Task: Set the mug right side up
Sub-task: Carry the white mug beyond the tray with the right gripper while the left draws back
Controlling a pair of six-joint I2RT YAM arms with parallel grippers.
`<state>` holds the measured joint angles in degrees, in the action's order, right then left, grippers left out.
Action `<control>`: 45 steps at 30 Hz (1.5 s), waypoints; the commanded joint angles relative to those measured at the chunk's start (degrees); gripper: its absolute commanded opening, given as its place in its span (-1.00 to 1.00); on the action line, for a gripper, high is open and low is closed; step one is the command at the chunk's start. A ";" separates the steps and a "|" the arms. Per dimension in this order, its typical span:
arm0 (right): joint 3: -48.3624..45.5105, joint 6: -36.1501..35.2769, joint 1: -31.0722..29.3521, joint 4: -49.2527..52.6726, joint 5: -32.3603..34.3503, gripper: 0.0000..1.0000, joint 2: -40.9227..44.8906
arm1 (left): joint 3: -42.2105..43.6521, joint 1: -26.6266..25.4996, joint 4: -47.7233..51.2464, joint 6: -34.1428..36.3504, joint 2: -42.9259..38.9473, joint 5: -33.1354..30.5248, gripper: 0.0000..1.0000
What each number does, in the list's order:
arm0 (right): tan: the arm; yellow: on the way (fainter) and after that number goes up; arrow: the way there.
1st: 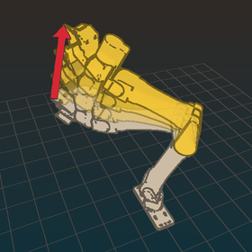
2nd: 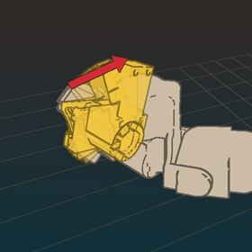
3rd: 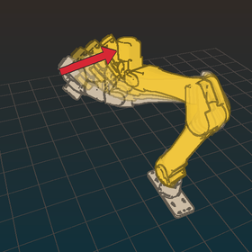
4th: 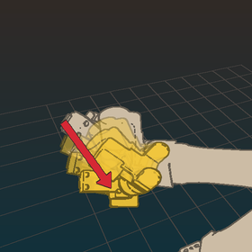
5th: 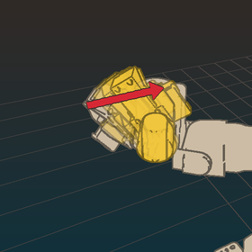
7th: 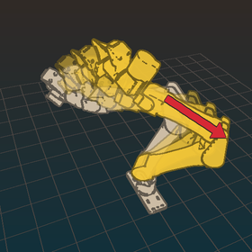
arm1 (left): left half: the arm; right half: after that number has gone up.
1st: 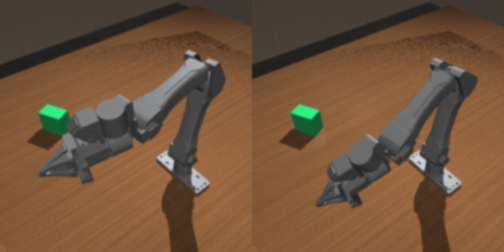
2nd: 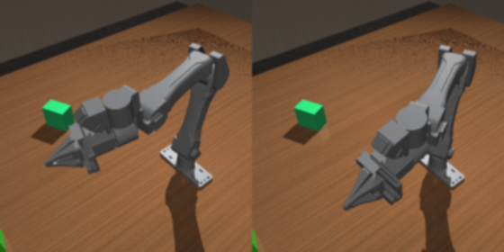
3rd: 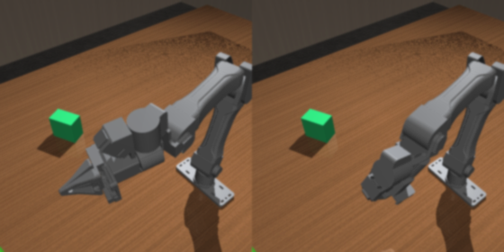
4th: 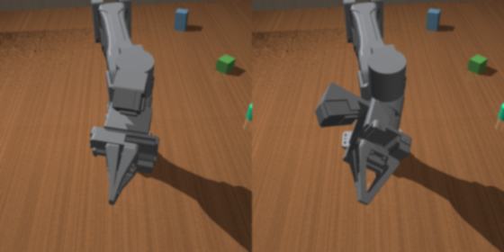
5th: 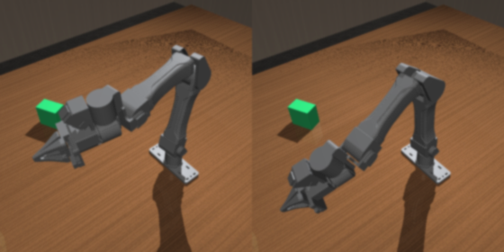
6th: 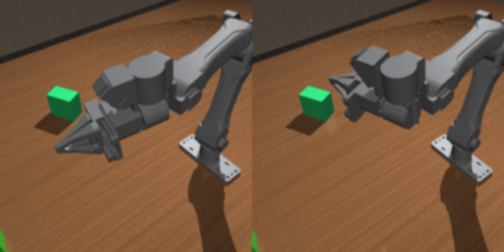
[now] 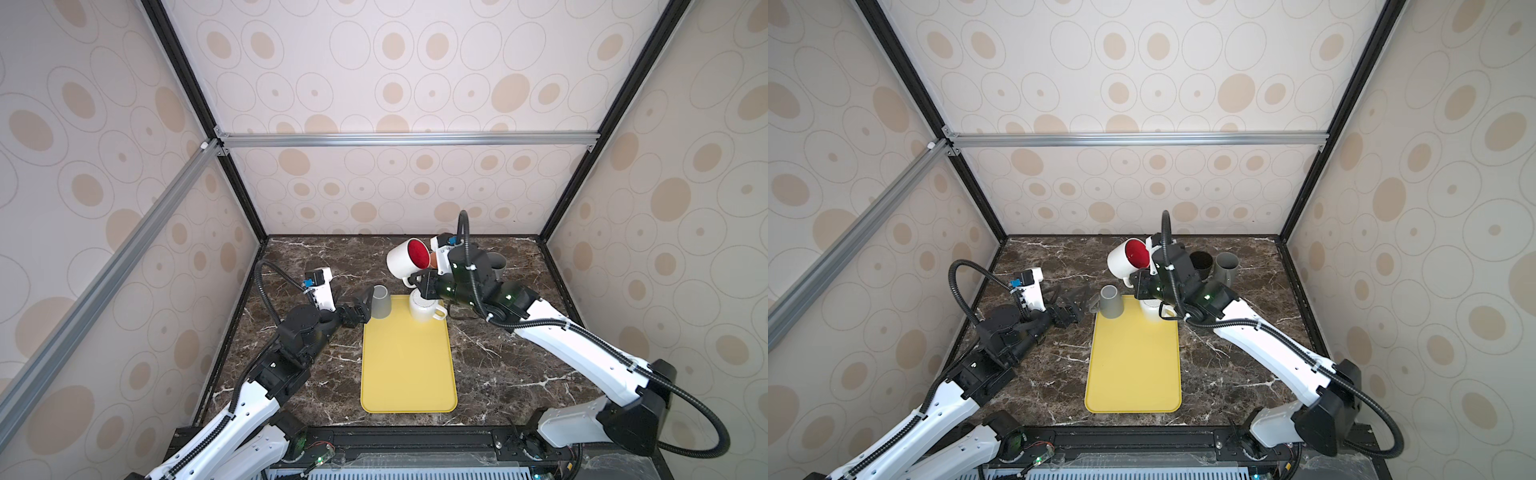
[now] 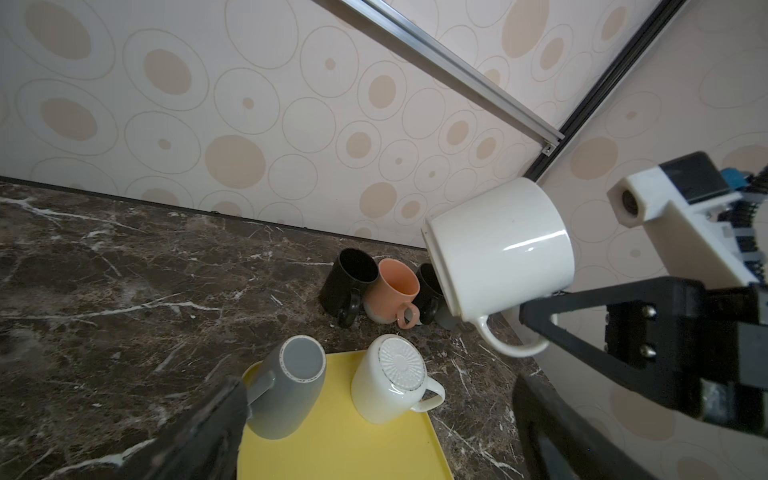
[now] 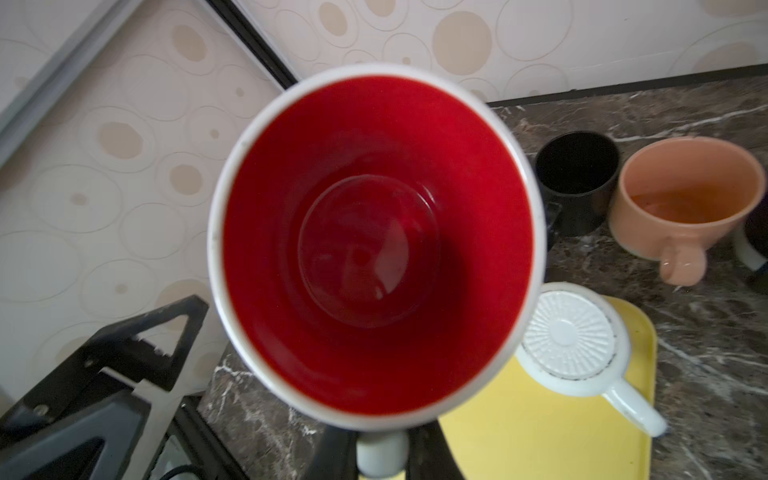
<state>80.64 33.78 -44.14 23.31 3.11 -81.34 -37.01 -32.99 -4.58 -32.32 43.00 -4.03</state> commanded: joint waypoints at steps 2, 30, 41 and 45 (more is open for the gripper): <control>11.14 -3.75 -0.08 5.33 10.35 -1.00 -6.02 | -0.97 3.05 0.42 -2.27 0.77 0.50 1.00; 47.33 -4.89 5.48 15.18 11.64 -1.00 -47.24 | 1.07 5.57 2.03 4.38 0.50 1.48 1.00; 46.55 -7.67 5.72 12.96 9.17 -1.00 -49.34 | 2.97 5.80 0.50 3.56 0.86 2.85 1.00; 46.50 -8.75 4.86 12.07 12.12 -1.00 -49.61 | 3.28 5.84 -0.39 3.49 1.69 3.62 1.00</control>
<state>125.14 26.44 -38.50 39.55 12.67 -130.21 -33.54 -27.64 -2.74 -28.91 44.38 -1.32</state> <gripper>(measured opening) 0.165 0.998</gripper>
